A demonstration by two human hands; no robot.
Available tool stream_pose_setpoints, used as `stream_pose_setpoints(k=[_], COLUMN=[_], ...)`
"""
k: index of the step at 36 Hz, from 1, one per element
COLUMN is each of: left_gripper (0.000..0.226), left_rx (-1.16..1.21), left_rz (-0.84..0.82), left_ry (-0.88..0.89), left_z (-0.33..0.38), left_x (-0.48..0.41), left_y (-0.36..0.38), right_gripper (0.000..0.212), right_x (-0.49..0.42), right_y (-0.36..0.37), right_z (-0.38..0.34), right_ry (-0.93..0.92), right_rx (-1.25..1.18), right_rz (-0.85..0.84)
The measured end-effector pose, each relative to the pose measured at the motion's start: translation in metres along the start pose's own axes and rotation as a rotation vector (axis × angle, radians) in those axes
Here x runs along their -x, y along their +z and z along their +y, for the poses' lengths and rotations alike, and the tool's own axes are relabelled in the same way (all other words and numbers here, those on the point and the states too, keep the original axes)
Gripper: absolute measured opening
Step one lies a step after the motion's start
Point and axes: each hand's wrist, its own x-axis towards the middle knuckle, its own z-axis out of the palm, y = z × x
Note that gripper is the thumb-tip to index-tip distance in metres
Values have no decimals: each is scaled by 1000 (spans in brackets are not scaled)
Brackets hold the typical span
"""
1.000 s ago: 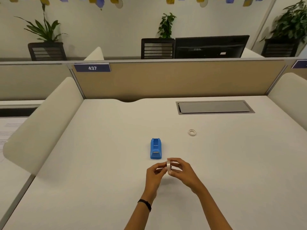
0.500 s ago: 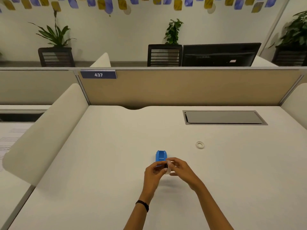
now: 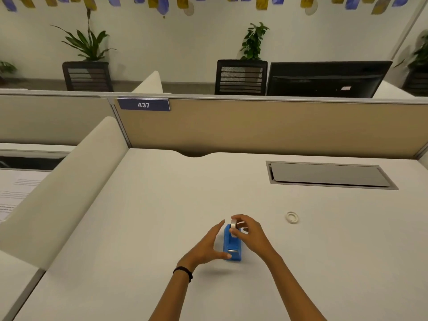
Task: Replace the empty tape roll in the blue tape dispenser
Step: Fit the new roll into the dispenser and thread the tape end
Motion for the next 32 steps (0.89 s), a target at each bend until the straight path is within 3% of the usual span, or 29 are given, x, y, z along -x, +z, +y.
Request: stream_pose_setpoints(k=[5, 13, 32], left_gripper=[108, 94, 96], left_rx=[-77, -6, -89], left_rz=[-40, 12, 59], left_ry=[-8, 56, 18], left_z=[-4, -3, -12], left_x=[-12, -20, -27], left_y=[4, 15, 14], right_gripper=[29, 30, 27], right_x=[-7, -10, -13], right_y=[3, 6, 1], right_z=[10, 27, 23], right_ry=[-78, -154, -182], right_rx=[110, 251, 371], right_rz=[-45, -115, -224])
